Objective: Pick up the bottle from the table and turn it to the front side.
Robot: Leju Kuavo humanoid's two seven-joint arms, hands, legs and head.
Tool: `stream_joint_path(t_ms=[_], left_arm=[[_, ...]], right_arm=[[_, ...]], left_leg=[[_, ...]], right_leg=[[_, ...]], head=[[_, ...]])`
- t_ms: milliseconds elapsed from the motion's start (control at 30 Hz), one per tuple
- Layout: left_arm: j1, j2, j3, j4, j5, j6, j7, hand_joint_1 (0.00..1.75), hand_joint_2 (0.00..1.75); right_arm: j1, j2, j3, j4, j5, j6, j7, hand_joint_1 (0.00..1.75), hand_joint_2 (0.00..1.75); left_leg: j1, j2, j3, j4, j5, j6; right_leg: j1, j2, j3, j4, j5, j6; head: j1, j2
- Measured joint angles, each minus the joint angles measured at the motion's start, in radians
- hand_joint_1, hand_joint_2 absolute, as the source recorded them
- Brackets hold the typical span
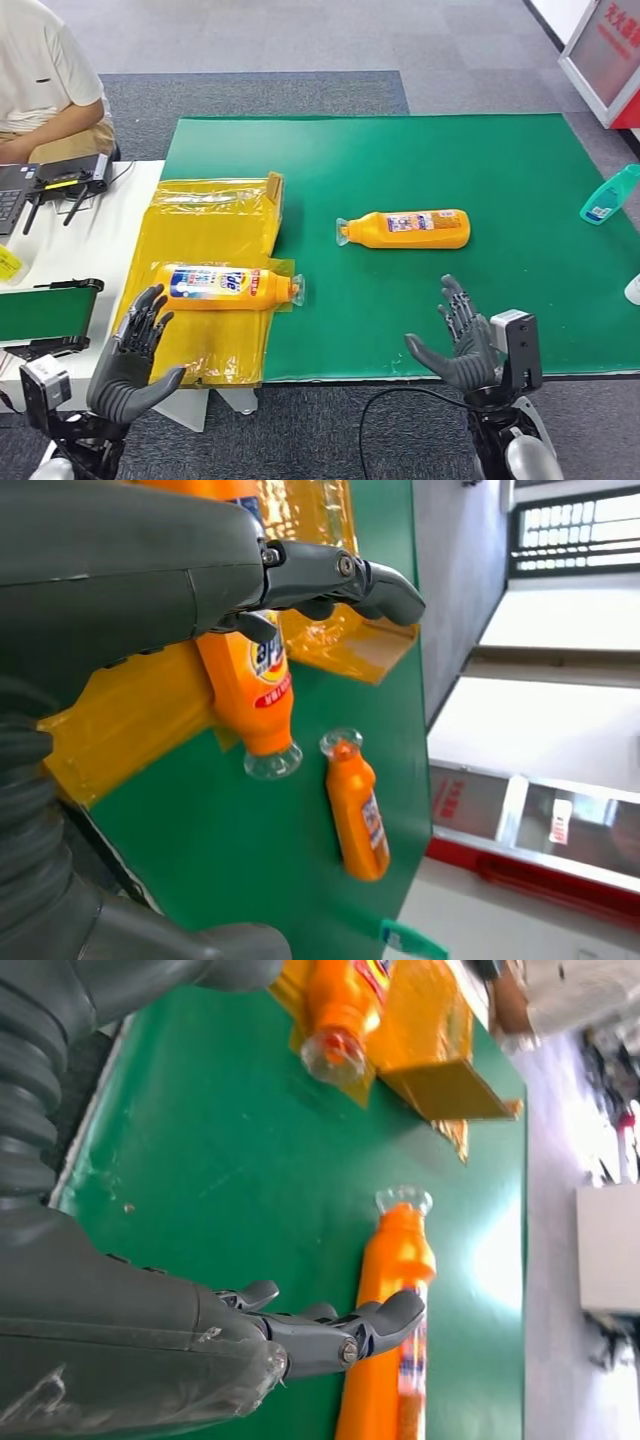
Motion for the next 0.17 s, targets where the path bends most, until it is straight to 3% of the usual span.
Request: stream_joint_path(t_ms=[167], left_arm=[[0.003,0.014,-0.003,-0.003,-0.029,-0.035,-0.031,0.00,1.75]], right_arm=[[-0.010,-0.024,-0.010,0.018,0.008,0.061,-0.010,0.00,1.75]], left_leg=[[0.000,0.000,0.000,0.000,0.000,0.000]], right_leg=[[0.000,0.000,0.000,0.000,0.000,0.000]], head=[[0.000,0.000]])
